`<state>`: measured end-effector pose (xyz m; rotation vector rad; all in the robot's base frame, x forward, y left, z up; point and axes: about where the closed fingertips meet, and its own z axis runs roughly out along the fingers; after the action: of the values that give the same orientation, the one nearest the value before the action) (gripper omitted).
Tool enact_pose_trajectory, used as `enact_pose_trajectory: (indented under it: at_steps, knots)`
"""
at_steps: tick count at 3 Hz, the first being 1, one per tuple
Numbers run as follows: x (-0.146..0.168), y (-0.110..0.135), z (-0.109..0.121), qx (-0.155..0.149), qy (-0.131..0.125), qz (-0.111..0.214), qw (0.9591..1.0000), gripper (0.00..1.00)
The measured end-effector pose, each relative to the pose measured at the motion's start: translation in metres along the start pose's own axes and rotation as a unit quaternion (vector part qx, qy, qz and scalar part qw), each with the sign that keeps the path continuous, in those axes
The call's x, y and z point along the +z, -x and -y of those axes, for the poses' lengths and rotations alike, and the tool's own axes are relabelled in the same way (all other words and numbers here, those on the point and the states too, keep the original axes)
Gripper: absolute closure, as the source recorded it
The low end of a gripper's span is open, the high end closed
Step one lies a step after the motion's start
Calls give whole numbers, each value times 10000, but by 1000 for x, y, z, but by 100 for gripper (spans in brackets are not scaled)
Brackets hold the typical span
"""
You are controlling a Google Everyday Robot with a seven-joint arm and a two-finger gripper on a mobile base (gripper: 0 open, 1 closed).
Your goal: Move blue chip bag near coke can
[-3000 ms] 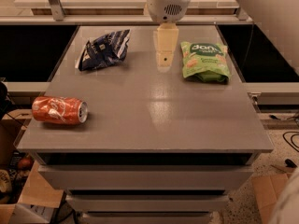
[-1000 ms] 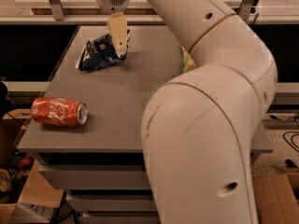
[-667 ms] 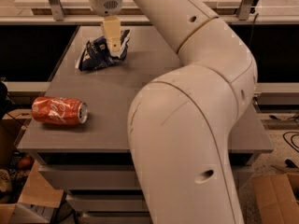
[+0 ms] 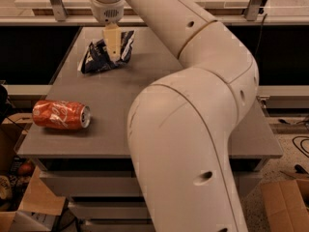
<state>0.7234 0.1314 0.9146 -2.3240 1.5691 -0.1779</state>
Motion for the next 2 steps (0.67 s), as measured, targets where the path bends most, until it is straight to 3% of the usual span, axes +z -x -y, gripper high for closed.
enact_pose_trajectory:
  at_steps: [2]
  knots:
    - [19,-7,-9,180,197,4,9996,64]
